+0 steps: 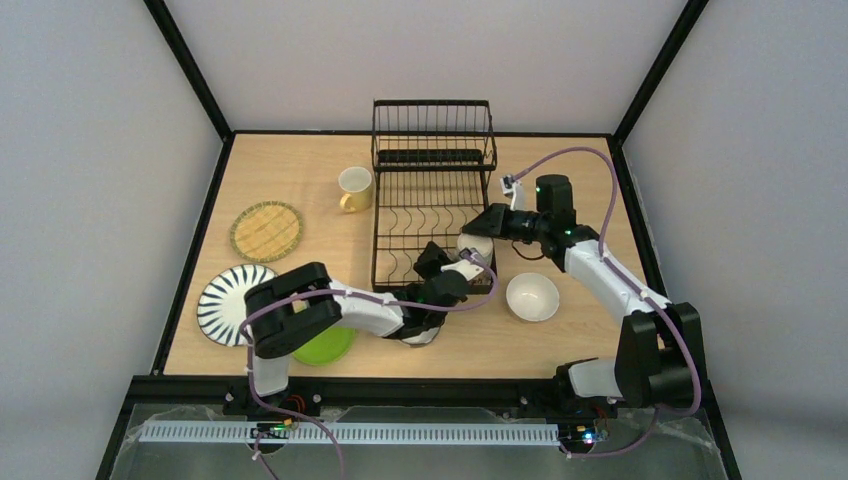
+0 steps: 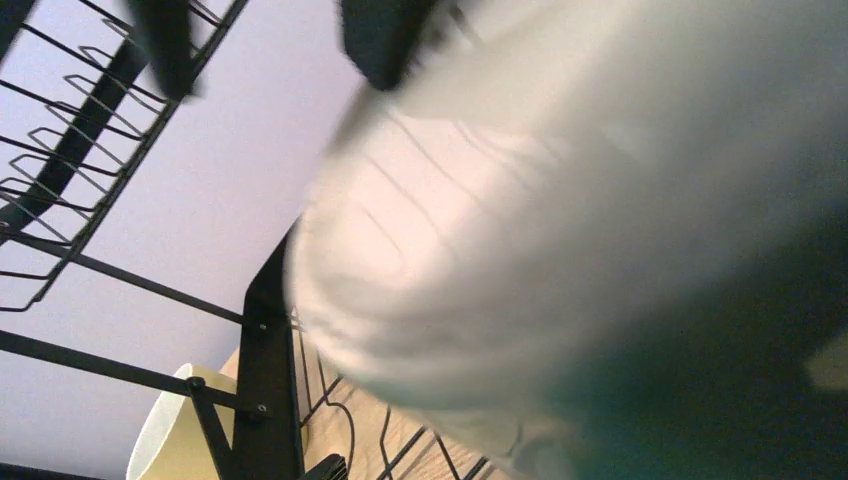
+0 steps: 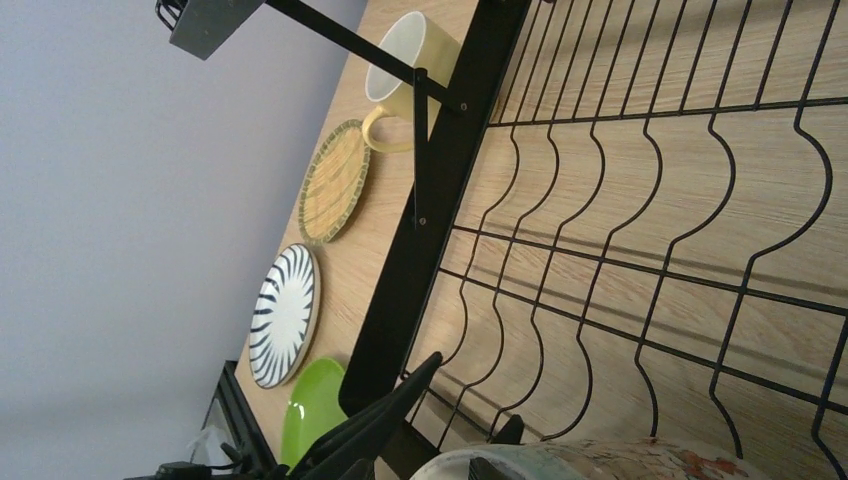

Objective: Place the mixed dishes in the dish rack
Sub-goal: Turn the cup upside down in the dish rack.

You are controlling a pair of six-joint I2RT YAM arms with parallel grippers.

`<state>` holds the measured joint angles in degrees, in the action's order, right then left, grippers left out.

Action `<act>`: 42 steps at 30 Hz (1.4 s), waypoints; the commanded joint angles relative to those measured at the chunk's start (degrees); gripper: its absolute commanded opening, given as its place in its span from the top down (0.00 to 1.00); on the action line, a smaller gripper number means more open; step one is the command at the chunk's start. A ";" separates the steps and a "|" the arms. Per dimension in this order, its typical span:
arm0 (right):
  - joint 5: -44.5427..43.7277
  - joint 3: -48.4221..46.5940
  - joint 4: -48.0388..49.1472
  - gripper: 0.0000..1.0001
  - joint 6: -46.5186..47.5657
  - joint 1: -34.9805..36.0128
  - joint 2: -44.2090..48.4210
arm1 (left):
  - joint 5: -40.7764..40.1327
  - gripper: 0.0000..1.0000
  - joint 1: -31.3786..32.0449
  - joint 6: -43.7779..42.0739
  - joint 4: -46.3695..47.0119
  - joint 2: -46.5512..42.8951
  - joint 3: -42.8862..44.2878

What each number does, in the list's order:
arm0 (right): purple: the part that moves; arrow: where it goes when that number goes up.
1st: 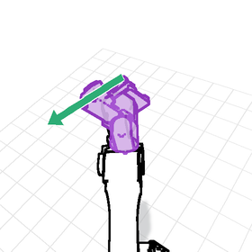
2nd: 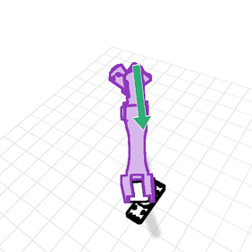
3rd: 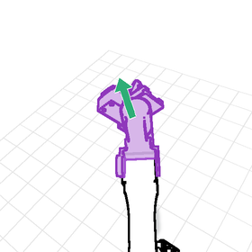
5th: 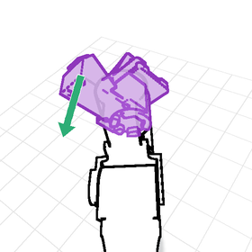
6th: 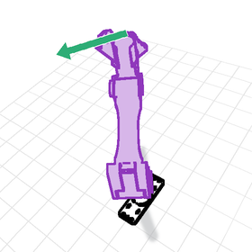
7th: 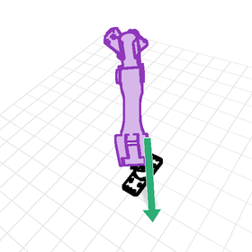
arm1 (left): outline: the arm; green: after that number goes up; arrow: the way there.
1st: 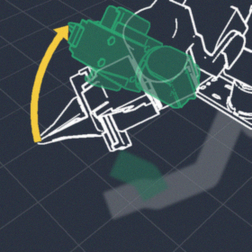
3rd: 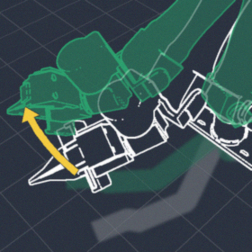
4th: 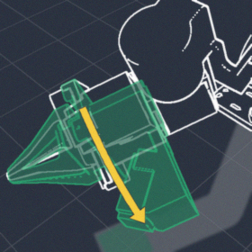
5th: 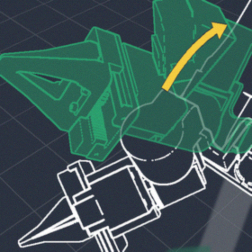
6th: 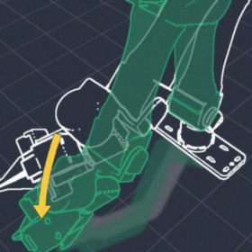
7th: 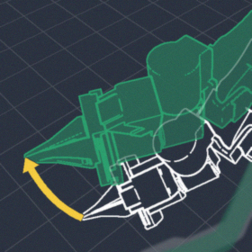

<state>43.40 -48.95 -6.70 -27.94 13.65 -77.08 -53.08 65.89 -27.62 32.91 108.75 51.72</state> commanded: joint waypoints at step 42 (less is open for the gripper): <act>-12.81 -19.44 -24.60 0.41 -2.82 0.26 4.70 | 12.17 0.03 -0.41 26.14 -50.70 -30.86 8.48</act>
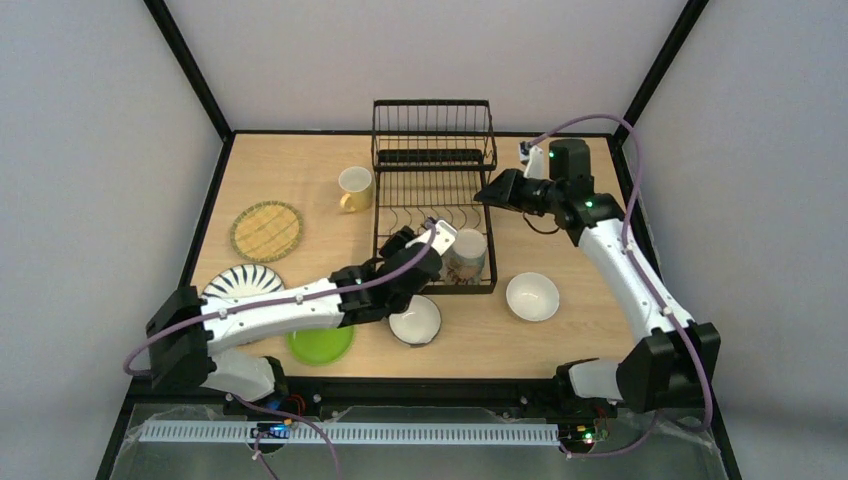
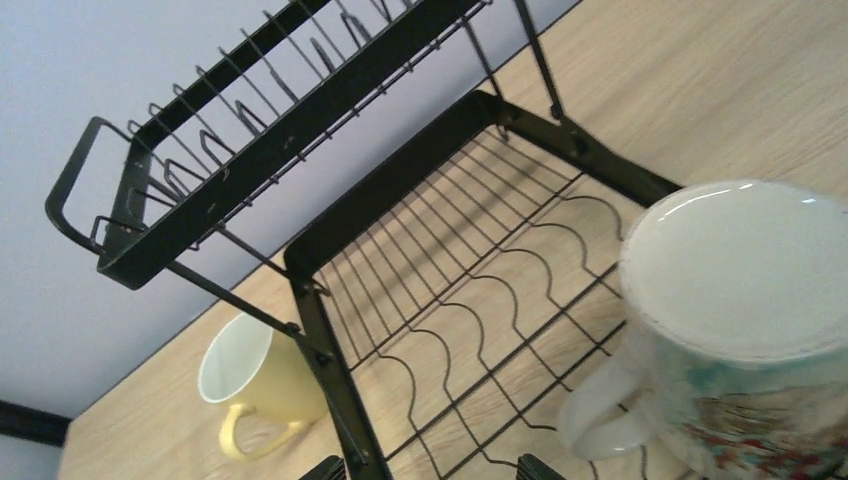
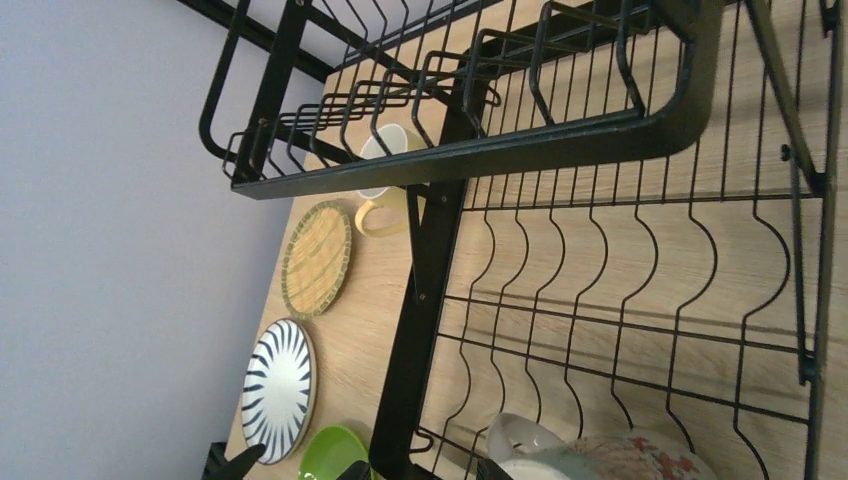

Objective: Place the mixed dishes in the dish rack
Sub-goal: Turn the cup upside down in the dish rack, then adjust the cup in the dish rack.

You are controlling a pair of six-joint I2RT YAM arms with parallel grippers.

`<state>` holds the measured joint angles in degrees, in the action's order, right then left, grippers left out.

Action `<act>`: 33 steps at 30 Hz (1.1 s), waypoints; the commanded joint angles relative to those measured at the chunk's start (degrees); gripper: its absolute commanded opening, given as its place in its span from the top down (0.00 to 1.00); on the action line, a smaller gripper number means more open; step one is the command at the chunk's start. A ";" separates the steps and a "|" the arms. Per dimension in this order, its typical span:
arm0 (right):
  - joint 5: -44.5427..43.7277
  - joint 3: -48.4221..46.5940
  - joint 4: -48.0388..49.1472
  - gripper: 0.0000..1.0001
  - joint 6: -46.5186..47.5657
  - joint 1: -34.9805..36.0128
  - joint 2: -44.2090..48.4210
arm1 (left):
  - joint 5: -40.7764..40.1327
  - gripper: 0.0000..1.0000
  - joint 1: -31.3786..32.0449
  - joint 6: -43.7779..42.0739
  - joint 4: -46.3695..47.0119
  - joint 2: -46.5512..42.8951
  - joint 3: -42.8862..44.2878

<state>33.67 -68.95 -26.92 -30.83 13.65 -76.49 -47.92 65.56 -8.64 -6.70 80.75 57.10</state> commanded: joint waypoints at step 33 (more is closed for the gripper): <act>6.43 33.17 1.17 0.45 -4.89 0.24 20.15 | 38.66 0.01 -0.59 36.20 -13.31 -9.00 -5.64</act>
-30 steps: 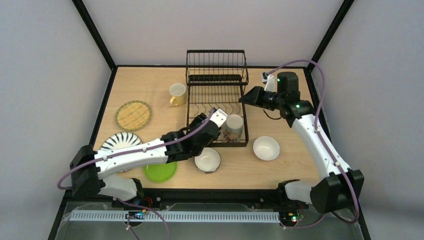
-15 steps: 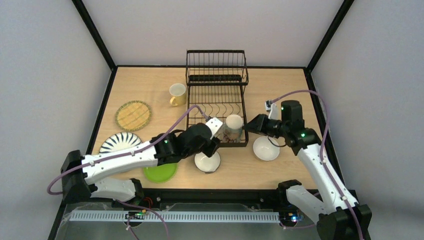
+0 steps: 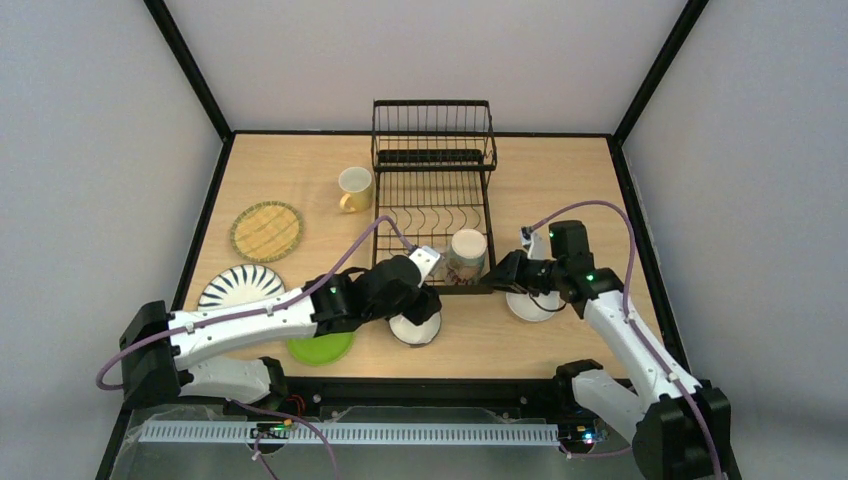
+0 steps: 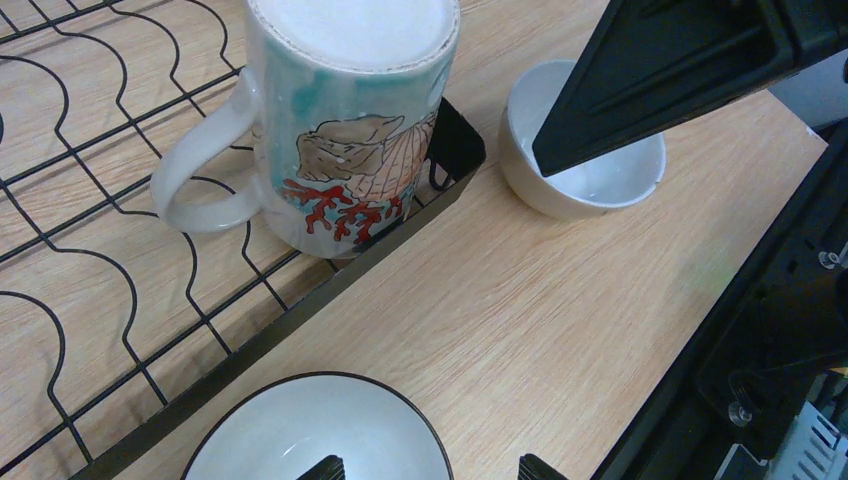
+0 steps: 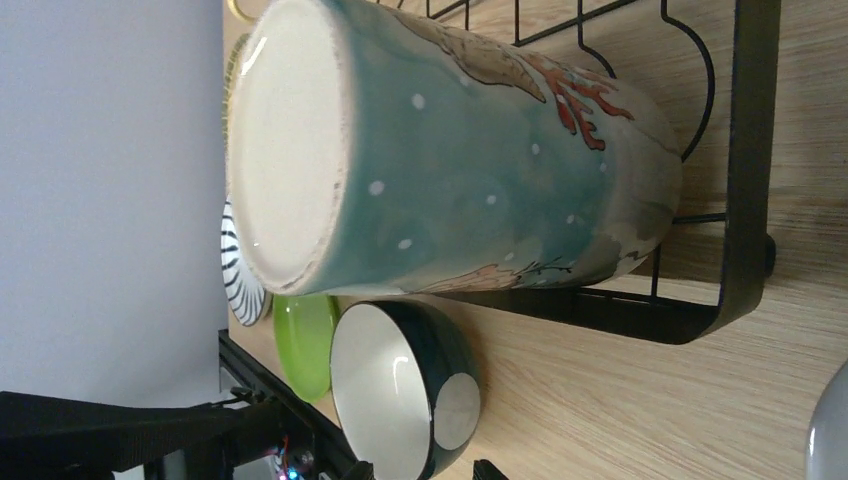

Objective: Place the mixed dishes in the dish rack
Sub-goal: Adjust the cup in the dish rack.

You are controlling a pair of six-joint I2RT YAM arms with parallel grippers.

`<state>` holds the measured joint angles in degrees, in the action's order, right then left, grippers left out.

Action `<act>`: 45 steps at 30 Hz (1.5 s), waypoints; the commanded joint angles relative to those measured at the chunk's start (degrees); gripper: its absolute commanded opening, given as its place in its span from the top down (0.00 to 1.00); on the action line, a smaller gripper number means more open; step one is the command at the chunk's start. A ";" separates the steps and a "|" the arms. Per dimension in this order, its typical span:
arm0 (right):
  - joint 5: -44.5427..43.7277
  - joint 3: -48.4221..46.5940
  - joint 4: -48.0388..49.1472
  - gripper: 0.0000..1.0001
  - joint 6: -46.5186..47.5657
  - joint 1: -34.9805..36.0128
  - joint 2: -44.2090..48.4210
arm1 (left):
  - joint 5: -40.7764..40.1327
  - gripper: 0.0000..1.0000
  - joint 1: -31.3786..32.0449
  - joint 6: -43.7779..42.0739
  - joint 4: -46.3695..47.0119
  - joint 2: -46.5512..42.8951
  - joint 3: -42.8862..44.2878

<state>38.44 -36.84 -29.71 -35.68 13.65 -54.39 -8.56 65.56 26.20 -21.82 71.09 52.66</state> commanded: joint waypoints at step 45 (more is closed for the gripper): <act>8.32 -5.41 17.50 0.50 1.44 2.92 -25.51 | -6.31 0.01 -13.79 0.43 12.61 17.14 -3.86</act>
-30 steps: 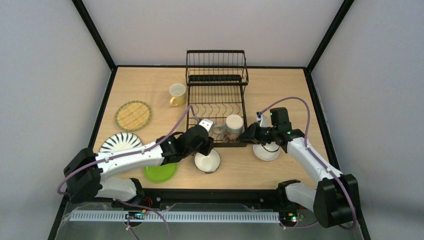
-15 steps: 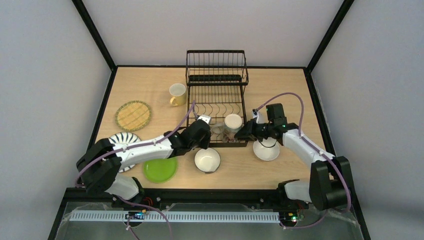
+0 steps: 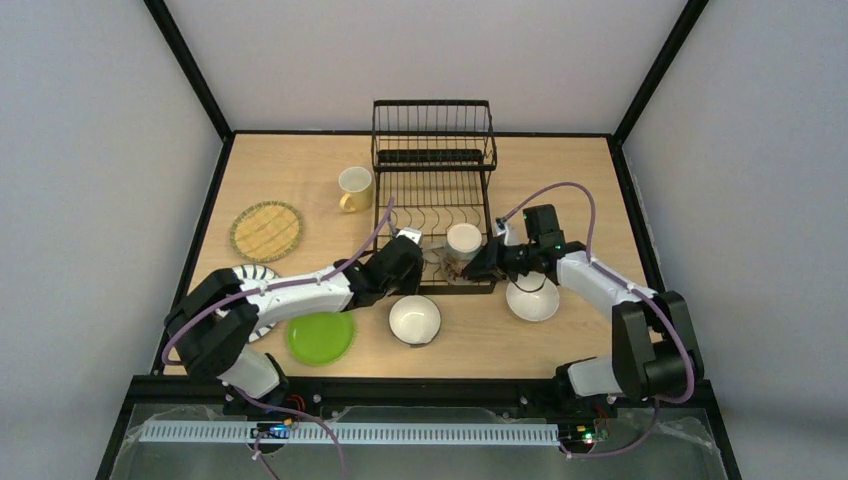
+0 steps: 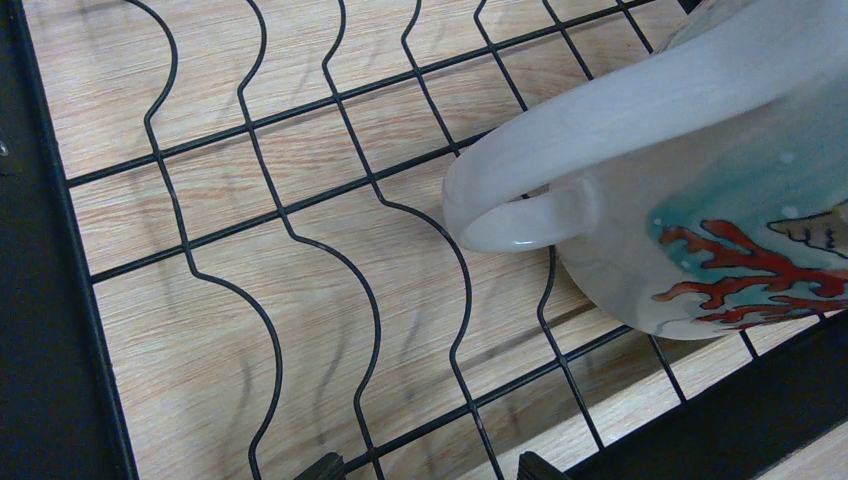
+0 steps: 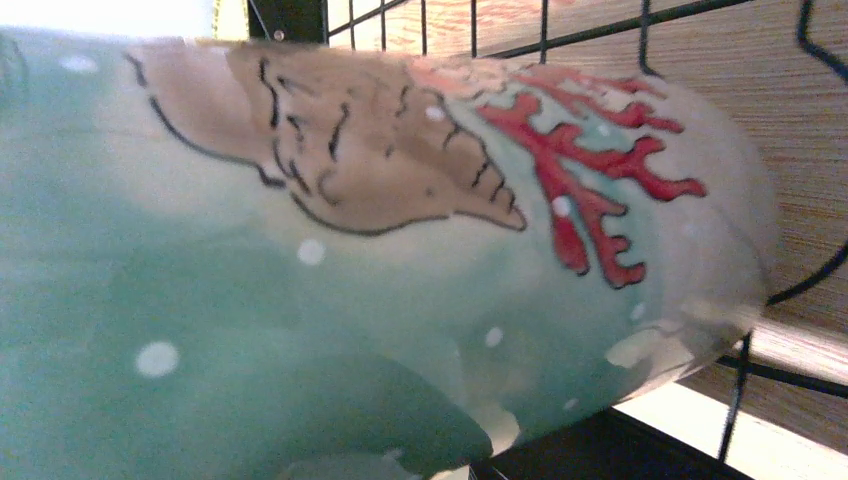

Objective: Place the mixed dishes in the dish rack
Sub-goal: Adjust the cup in the dish rack.

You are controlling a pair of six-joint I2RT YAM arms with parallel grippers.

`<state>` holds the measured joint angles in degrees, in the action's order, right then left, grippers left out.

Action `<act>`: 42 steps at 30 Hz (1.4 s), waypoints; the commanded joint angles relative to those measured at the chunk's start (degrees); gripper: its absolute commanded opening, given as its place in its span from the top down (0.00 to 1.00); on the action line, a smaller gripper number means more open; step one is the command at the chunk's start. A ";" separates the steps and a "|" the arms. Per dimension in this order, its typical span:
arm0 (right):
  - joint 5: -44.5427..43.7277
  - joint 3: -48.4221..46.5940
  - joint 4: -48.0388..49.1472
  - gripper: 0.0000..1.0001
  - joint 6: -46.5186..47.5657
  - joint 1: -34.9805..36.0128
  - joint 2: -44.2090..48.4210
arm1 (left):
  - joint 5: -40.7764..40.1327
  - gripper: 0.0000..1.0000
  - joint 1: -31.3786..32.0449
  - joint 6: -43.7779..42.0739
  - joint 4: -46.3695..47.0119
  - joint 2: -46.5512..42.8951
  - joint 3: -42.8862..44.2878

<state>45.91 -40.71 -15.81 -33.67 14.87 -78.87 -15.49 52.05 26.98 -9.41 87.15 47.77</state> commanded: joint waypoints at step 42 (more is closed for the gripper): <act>-44.35 3.32 19.85 0.50 2.42 18.96 0.15 | 2.56 0.01 -0.28 -1.36 -1.49 -1.19 -1.33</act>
<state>12.49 -38.04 2.13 -34.44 30.65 -79.55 -14.22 51.77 26.37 -9.34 87.09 47.70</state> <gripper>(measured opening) 0.498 0.989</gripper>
